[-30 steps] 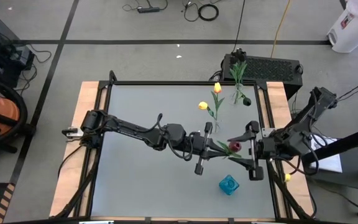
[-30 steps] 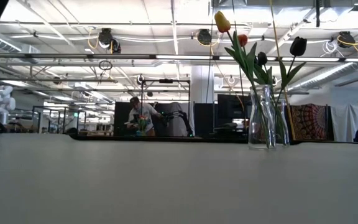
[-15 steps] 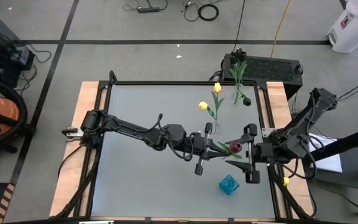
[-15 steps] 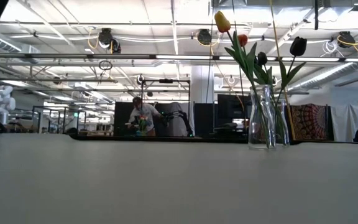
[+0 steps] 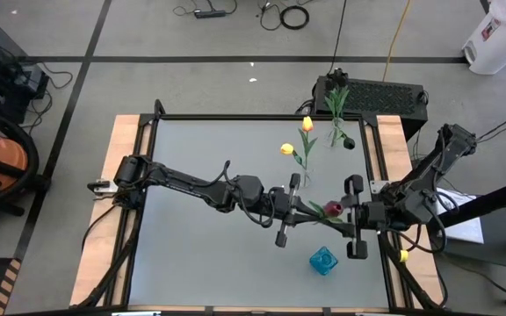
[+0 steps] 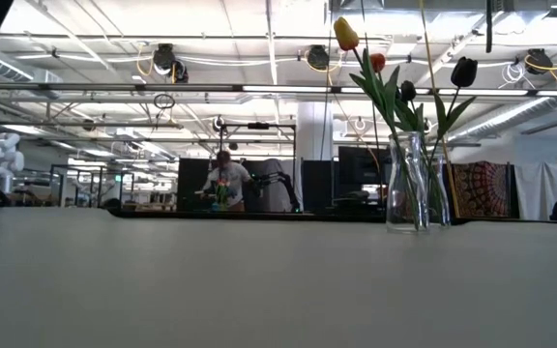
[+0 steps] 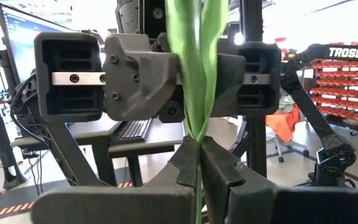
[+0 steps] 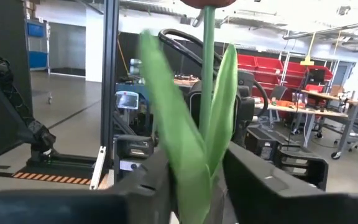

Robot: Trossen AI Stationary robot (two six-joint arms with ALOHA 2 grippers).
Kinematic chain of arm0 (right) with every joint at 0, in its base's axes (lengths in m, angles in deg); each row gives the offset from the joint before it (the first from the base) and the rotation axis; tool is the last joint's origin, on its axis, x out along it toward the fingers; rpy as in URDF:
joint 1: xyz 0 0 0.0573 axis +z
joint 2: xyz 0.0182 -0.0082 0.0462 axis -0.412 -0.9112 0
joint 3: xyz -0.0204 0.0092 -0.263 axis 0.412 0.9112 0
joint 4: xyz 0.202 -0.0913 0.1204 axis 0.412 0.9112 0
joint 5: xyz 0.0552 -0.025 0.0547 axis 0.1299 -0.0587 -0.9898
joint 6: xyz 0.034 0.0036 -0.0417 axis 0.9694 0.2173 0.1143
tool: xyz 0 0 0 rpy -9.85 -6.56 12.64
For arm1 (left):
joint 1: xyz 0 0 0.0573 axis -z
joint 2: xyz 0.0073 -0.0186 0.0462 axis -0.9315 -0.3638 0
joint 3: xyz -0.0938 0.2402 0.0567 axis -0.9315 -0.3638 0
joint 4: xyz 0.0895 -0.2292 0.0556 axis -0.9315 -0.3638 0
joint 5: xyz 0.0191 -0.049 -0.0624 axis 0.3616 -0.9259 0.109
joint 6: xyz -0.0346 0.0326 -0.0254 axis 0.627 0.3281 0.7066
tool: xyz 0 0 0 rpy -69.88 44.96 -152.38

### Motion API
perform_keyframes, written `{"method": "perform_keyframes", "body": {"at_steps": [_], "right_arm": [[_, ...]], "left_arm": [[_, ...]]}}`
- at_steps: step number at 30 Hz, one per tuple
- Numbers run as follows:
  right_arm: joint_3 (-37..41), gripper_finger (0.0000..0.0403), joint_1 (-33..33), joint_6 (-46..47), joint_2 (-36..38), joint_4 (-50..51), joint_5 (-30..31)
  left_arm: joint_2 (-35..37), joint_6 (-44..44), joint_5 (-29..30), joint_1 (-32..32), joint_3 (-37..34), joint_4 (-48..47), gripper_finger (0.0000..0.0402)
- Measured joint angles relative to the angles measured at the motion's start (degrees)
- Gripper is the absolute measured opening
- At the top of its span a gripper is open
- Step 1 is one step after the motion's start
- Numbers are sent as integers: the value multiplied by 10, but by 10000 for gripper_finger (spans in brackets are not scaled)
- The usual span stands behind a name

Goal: Sort flowers into vase by color
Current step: Put the red tulip into the blue vase

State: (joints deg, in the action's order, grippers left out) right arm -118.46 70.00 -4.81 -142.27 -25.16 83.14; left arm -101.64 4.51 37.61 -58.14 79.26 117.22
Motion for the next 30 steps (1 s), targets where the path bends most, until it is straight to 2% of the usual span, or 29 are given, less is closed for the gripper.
{"method": "perform_keyframes", "body": {"at_steps": [11,17,30], "right_arm": [[0,10,0,-5,0,4,1],[0,4,0,-6,0,5,3],[0,1,4,-4,17,11,3]], "left_arm": [[0,1,0,0,0,-5,10],[0,1,0,0,0,-5,23],[6,-3,8,10,0,-27,109]]}}
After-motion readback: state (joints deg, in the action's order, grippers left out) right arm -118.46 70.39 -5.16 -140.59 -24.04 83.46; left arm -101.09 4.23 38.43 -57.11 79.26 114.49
